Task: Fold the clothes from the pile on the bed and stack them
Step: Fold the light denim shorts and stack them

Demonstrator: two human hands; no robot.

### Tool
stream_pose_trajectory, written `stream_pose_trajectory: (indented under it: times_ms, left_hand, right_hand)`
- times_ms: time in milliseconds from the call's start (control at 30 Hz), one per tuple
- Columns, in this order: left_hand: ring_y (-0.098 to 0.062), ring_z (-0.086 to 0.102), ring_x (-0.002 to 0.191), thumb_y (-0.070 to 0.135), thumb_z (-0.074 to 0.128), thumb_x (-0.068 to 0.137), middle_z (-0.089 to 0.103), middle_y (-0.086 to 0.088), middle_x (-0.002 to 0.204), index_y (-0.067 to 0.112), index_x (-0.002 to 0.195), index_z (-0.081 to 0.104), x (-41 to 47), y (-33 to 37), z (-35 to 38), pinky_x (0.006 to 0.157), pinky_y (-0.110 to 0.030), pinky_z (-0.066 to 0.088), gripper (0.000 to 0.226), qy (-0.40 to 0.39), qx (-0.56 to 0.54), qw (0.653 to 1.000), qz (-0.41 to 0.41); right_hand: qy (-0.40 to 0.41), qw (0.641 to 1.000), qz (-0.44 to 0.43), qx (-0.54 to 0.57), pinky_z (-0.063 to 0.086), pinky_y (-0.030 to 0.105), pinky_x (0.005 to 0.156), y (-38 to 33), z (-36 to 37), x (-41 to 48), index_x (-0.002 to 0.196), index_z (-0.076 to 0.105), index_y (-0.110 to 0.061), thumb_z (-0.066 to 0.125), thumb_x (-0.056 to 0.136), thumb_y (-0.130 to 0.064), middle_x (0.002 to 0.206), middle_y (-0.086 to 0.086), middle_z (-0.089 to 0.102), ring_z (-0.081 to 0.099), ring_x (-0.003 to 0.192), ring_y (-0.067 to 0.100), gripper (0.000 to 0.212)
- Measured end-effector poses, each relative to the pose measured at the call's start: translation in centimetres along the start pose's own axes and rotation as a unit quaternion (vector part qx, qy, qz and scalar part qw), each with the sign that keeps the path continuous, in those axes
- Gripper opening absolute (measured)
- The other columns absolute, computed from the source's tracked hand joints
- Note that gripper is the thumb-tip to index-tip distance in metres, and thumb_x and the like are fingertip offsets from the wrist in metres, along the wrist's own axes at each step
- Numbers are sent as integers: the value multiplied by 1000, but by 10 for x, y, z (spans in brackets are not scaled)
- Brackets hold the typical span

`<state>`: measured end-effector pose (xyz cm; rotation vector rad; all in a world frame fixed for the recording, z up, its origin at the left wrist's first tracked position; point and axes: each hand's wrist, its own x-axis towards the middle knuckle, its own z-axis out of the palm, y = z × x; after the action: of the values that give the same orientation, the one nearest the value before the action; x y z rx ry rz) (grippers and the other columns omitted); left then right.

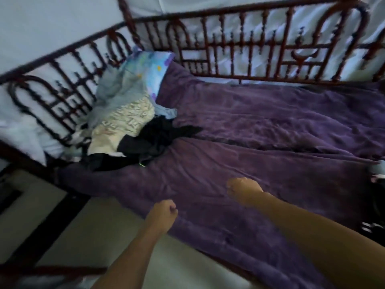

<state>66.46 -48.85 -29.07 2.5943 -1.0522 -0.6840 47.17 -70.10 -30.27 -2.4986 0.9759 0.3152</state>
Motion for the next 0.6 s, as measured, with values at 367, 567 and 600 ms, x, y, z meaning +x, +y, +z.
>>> stream_pose_trajectory:
  times_ms: [367, 567, 600]
  left_hand:
    - [-32, 60, 107, 23, 54, 91, 64, -19, 111, 0, 103, 65, 63, -155, -99, 94, -36, 44, 28, 2, -41, 998, -56]
    - [-27, 62, 104, 19, 62, 88, 68, -11, 106, 17, 91, 64, 155, -218, -154, 92, -30, 45, 4, -15, -20, 996, -88]
    - [-25, 62, 104, 21, 62, 88, 69, -8, 107, 17, 93, 67, 170, -226, -162, 91, -28, 45, 8, -6, -17, 995, -100]
  right_hand:
    - [-48, 994, -97, -22, 49, 35, 81, -165, 19, 153, 116, 60, -28, 43, 96, -38, 118, 0, 62, 59, 103, 26, 27]
    - [-75, 993, -88, 9, 44, 33, 87, -228, 26, 258, 125, 55, -27, 45, 97, -36, 127, -1, 58, 55, 115, 25, 31]
    - [-78, 993, -90, 6, 45, 34, 88, -238, 26, 272, 125, 55, -27, 45, 97, -36, 128, -1, 58, 54, 115, 25, 31]
